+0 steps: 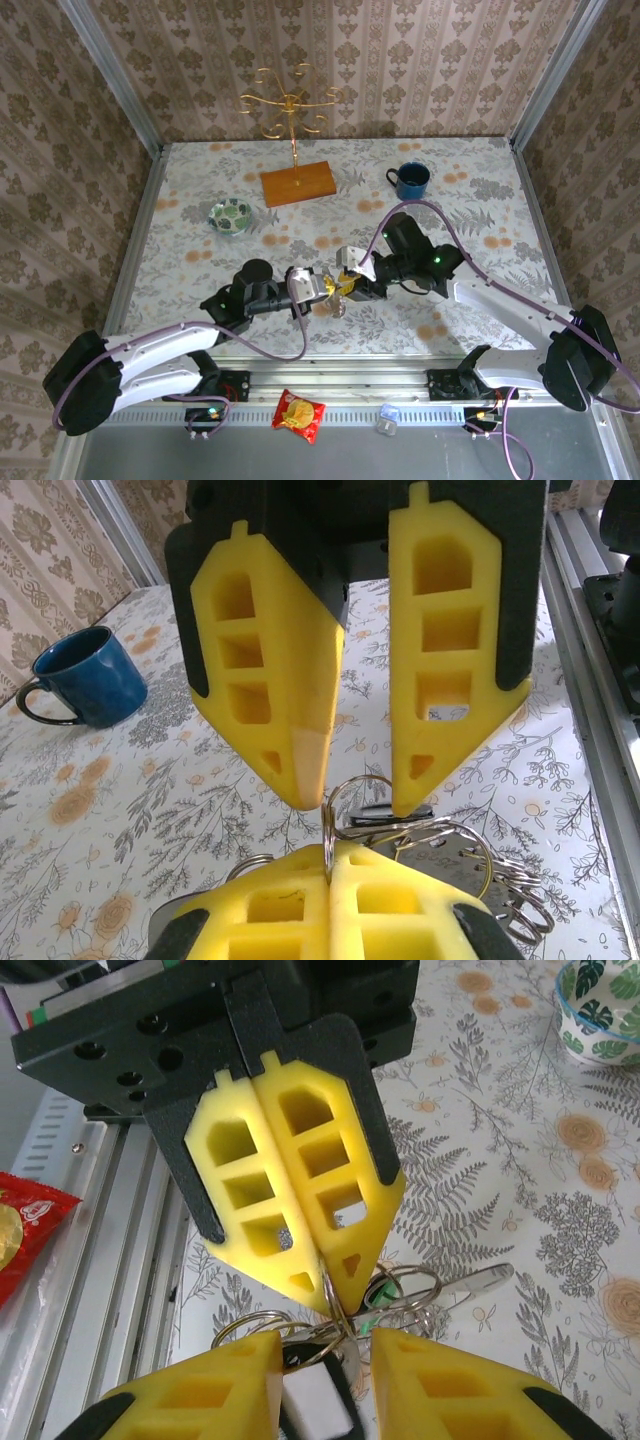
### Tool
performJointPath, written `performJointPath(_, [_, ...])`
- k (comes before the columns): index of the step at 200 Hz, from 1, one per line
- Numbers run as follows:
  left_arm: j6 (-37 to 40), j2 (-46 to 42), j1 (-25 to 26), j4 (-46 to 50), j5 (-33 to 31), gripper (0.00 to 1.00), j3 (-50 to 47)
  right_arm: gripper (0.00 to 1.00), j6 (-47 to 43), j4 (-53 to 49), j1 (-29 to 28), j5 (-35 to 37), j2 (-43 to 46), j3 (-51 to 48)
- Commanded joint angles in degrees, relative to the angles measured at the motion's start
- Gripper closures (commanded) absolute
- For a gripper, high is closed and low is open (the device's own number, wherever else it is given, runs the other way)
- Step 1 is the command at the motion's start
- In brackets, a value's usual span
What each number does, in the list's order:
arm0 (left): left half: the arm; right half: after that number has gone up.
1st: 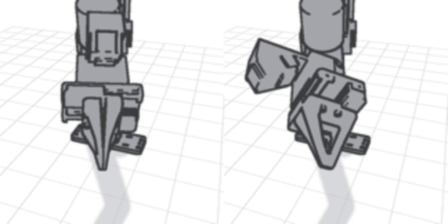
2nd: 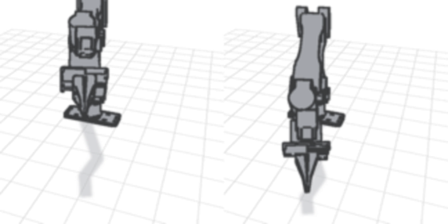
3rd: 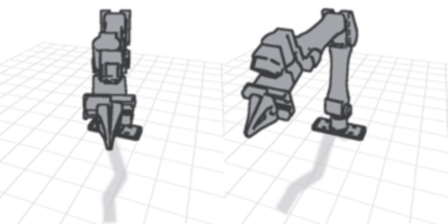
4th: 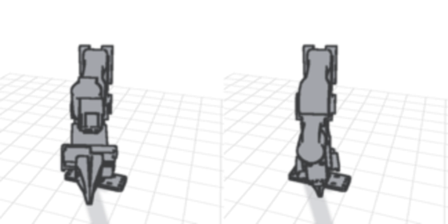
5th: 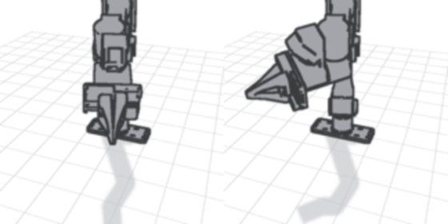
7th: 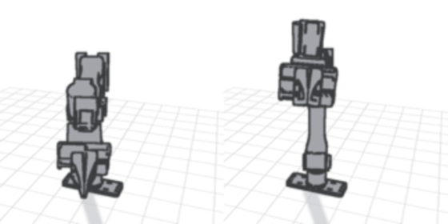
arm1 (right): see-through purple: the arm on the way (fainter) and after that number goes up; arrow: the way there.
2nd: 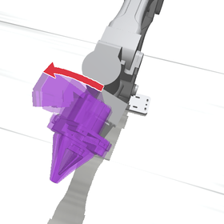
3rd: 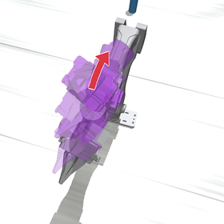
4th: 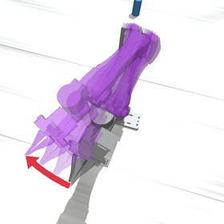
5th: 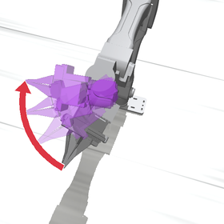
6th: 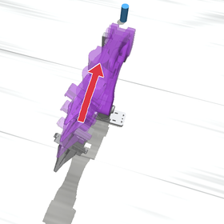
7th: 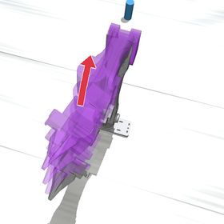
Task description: Put the keys on the keyring
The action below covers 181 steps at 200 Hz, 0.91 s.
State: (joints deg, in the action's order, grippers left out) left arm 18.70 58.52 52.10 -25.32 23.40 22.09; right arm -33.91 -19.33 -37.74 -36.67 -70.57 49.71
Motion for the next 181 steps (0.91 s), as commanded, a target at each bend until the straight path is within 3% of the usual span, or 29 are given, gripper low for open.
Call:
performJointPath(1, [-1.1, -0.3, 0.1, -5.3, 2.7, 1.00, -0.9, 0.70, 1.6, 3.1, 0.0, -2.0, -0.8, -0.6])
performJointPath(71, [-1.1, -0.4, 0.1, -7.9, 5.0, 1.00, -1.9, 0.82, 0.3, 2.1, 0.2, -1.1, -2.1, 0.1])
performJointPath(80, [-1.0, -0.3, 0.1, -8.3, 5.3, 1.00, -2.0, 0.86, 0.2, 2.1, 0.1, -1.2, -2.4, 0.2])
performJointPath(94, [-1.0, -0.3, 0.1, -9.3, 5.4, 1.00, -2.3, 1.00, 0.0, 2.0, 0.1, -1.6, -2.7, 0.5])
performJointPath(109, [-1.0, -0.5, 0.1, -8.7, 4.1, 1.00, -2.1, 1.00, -0.1, 1.6, 0.1, -2.2, -2.5, 1.1])
performJointPath(130, [-1.1, -1.2, 0.2, -6.2, 0.1, 0.76, -1.5, 1.00, -1.5, -0.4, 0.0, -1.6, -2.1, 2.1])
performJointPath(181, [3.1, -0.9, 0.4, 5.9, -2.2, 0.81, 3.8, 1.00, -7.9, -10.9, -2.2, 5.6, -3.5, 8.2])
